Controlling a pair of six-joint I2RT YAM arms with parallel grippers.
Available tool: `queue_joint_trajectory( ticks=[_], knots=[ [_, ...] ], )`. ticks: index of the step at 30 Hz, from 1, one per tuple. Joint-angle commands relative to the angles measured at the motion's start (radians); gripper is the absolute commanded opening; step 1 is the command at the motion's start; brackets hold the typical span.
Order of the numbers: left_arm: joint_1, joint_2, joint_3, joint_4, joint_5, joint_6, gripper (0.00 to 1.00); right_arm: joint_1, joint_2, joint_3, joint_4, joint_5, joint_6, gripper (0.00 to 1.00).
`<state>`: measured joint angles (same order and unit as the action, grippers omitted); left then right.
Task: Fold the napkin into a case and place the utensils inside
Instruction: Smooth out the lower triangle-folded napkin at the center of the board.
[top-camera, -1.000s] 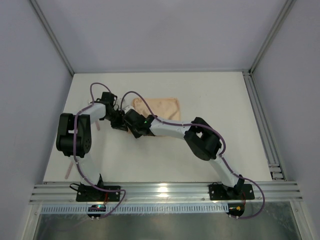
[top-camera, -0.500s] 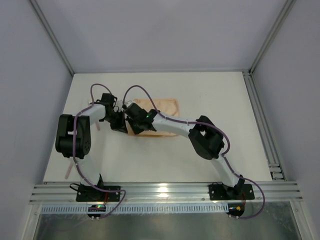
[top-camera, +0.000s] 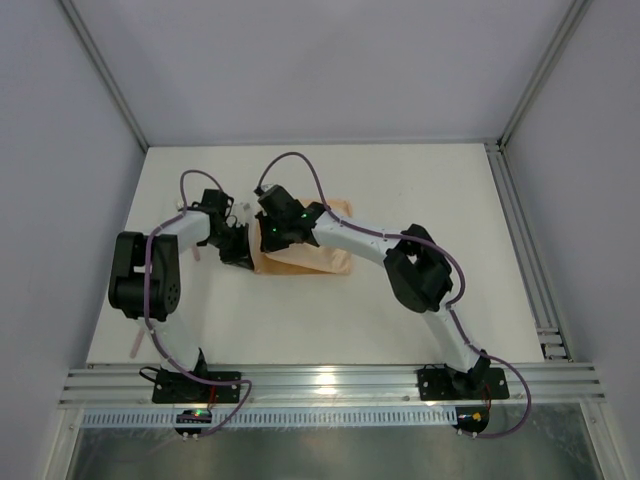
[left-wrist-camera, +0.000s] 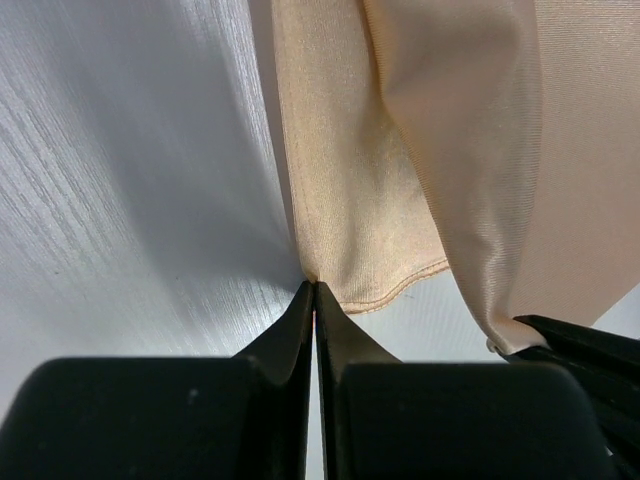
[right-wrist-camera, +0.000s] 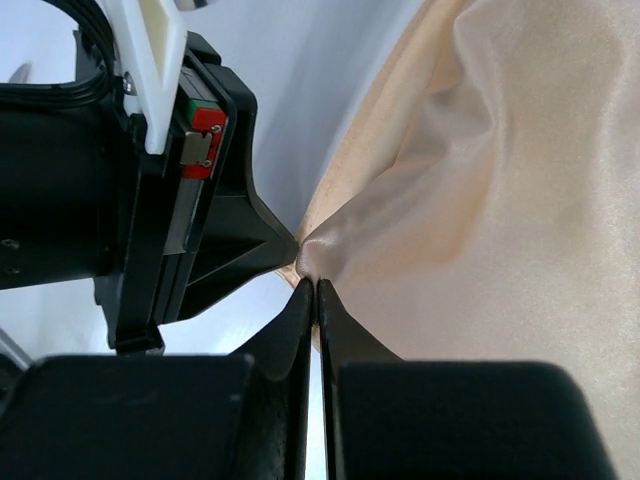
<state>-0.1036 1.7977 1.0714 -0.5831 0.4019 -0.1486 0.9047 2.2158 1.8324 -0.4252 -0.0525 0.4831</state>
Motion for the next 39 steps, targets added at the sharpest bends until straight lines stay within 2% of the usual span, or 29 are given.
queue_joint_trajectory(
  ticks=[1,7,22,25,29,30,33,39],
  knots=[
    [-0.002,-0.029,-0.016,-0.018,-0.017,0.017,0.0,0.003,-0.025,0.025,0.055,-0.05,0.063,0.03],
    [-0.002,-0.021,-0.016,-0.015,-0.015,0.014,0.0,0.002,0.051,0.028,0.074,-0.093,0.1,0.03],
    [-0.002,-0.024,-0.013,-0.029,-0.017,0.029,0.0,-0.009,0.117,-0.005,0.144,-0.152,0.134,0.04],
    [-0.002,-0.029,-0.008,-0.041,-0.025,0.04,0.02,-0.009,0.105,-0.03,0.166,-0.165,0.124,0.08],
    [-0.001,-0.037,0.015,-0.07,-0.035,0.052,0.12,-0.009,0.073,-0.071,0.192,-0.19,0.101,0.23],
    [0.004,-0.044,0.022,-0.08,-0.037,0.055,0.16,-0.007,0.064,-0.088,0.197,-0.19,0.092,0.3],
    [0.012,-0.063,0.059,-0.122,-0.037,0.066,0.19,-0.007,0.013,-0.101,0.195,-0.182,0.058,0.38],
    [0.031,-0.115,0.128,-0.155,-0.06,0.092,0.25,-0.009,-0.079,-0.006,0.155,-0.178,-0.029,0.5]
  ],
)
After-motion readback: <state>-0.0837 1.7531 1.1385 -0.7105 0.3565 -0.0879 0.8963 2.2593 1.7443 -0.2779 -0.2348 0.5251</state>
